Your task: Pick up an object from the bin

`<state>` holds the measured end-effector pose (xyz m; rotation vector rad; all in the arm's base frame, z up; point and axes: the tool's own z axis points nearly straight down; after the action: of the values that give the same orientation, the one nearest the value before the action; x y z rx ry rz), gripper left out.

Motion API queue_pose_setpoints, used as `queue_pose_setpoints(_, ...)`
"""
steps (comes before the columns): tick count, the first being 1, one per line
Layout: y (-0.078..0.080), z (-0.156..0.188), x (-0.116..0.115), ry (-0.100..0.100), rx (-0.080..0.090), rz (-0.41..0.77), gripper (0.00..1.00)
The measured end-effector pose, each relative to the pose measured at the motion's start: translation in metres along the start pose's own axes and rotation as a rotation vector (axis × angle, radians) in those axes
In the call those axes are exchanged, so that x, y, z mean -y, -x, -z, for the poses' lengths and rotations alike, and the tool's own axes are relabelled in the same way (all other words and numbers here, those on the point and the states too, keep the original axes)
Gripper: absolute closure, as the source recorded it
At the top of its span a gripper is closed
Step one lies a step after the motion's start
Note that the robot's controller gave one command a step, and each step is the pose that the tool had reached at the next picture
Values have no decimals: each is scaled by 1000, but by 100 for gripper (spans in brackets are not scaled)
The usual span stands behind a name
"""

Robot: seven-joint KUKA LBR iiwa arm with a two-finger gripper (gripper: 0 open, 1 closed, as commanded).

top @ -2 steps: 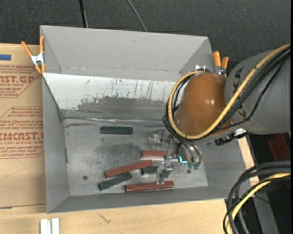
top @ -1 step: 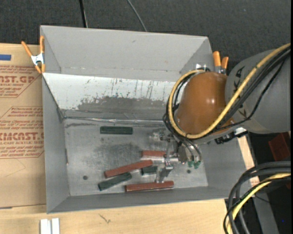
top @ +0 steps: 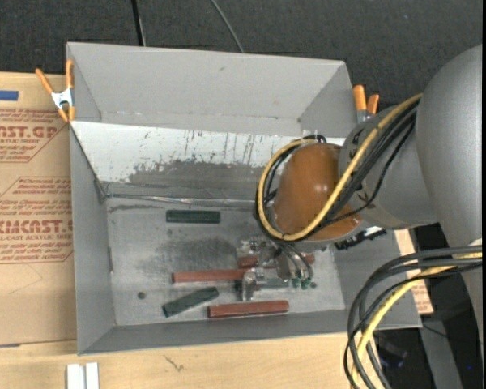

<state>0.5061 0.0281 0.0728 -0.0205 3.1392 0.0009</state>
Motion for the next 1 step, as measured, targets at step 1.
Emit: queue_pose_setpoints(1,0,0,0,0,0,0,100)
